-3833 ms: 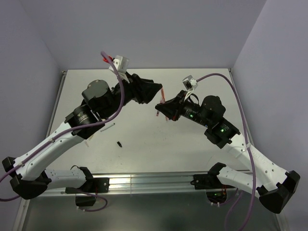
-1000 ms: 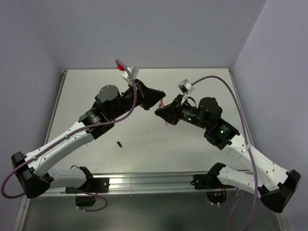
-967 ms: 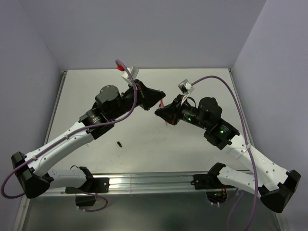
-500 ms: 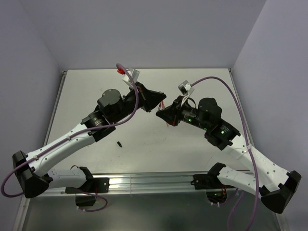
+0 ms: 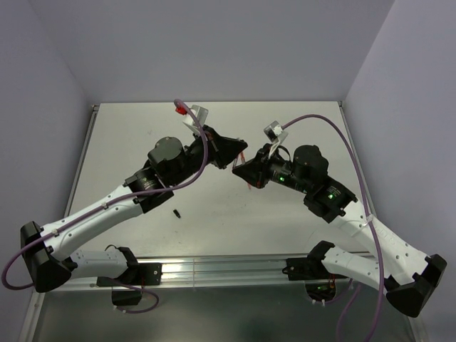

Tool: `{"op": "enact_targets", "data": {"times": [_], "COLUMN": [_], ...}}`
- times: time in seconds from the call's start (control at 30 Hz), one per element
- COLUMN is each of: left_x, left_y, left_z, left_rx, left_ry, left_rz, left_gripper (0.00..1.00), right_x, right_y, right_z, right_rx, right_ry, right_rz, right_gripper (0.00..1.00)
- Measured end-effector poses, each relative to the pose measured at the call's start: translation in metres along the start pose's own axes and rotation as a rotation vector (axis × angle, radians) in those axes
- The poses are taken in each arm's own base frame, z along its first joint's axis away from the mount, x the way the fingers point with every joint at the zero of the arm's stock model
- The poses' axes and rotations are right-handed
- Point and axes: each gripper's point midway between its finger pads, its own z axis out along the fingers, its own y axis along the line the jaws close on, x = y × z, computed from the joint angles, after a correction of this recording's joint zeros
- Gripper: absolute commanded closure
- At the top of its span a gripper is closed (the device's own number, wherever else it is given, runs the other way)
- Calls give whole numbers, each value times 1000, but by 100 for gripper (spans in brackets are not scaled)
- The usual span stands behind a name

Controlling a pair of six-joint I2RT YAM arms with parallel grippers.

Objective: Insert the pens into the pen caps
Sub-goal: Press the pen cap onto the pen.

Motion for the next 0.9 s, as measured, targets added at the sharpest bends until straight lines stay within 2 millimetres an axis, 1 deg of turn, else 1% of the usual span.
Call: {"op": "enact_targets", "data": {"times": [0.9], "left_x": [29], "left_y": [9], "left_z": [1], "left_rx": [-50], "left_ry": [-27], "left_rz": [-47], "left_gripper": [100], "right_x": [24], "right_y": [-9], "right_z": [-7], "right_rx": [28], "right_ry": [101], "right_rz": [32], "right_gripper": [100]}}
